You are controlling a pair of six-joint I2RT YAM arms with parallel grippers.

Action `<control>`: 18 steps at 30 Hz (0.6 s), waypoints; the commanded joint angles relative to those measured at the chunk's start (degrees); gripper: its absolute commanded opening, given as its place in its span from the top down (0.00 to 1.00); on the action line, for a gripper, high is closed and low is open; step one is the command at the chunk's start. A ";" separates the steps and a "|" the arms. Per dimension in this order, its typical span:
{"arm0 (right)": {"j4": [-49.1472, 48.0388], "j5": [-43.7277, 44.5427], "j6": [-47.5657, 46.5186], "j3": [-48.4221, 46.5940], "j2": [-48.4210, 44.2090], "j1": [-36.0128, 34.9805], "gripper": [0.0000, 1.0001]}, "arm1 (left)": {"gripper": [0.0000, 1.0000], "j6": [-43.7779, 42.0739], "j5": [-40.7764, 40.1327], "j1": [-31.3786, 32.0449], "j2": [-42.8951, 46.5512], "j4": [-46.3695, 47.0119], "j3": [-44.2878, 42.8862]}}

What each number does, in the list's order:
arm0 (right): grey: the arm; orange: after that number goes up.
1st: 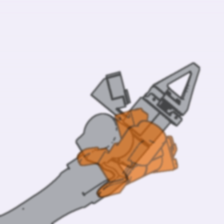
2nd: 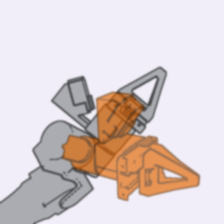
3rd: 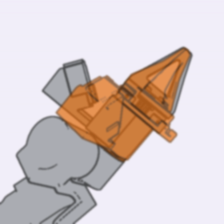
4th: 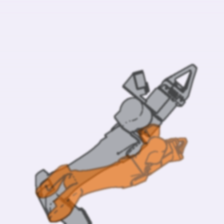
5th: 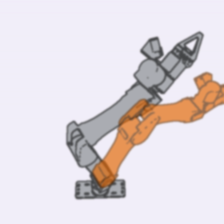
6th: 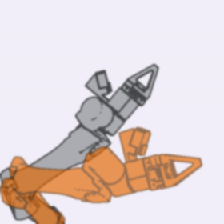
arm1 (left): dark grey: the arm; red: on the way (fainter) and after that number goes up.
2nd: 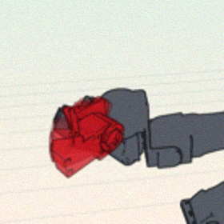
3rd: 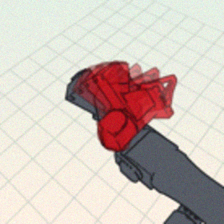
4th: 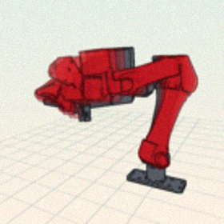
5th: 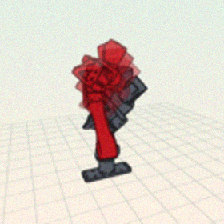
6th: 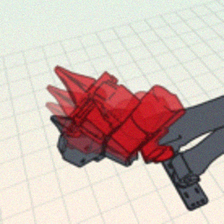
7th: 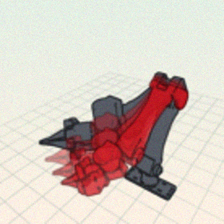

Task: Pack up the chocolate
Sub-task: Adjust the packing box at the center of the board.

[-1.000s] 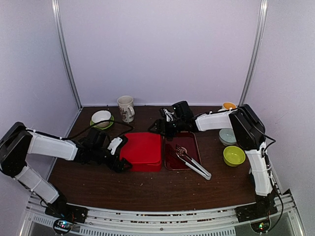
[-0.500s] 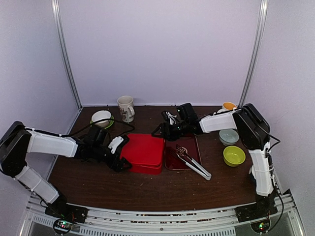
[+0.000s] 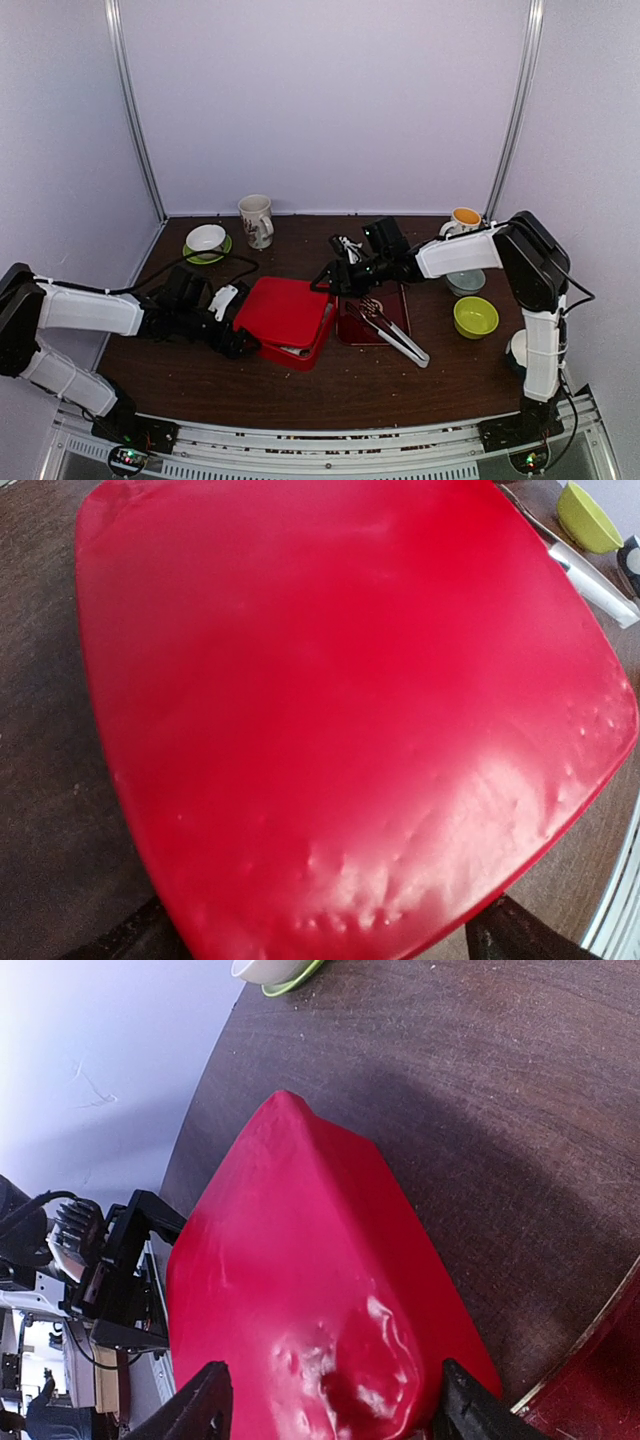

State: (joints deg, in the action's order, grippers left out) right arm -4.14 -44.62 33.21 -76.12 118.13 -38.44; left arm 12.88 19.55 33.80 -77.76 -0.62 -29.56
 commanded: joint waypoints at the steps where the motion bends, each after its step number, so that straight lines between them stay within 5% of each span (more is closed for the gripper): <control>1: 1.94 1.55 -1.48 0.86 -3.44 -1.34 0.32 | 0.04 3.89 -3.75 -0.23 3.31 3.23 1.48; 18: 2.16 10.85 -1.56 1.71 -6.12 -1.64 0.30 | 0.02 6.91 -3.20 -0.13 14.06 -9.20 1.99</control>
State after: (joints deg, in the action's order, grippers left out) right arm -1.26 -36.62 31.68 -74.54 113.78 -39.79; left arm 18.46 17.52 33.80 -67.61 -5.13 -26.94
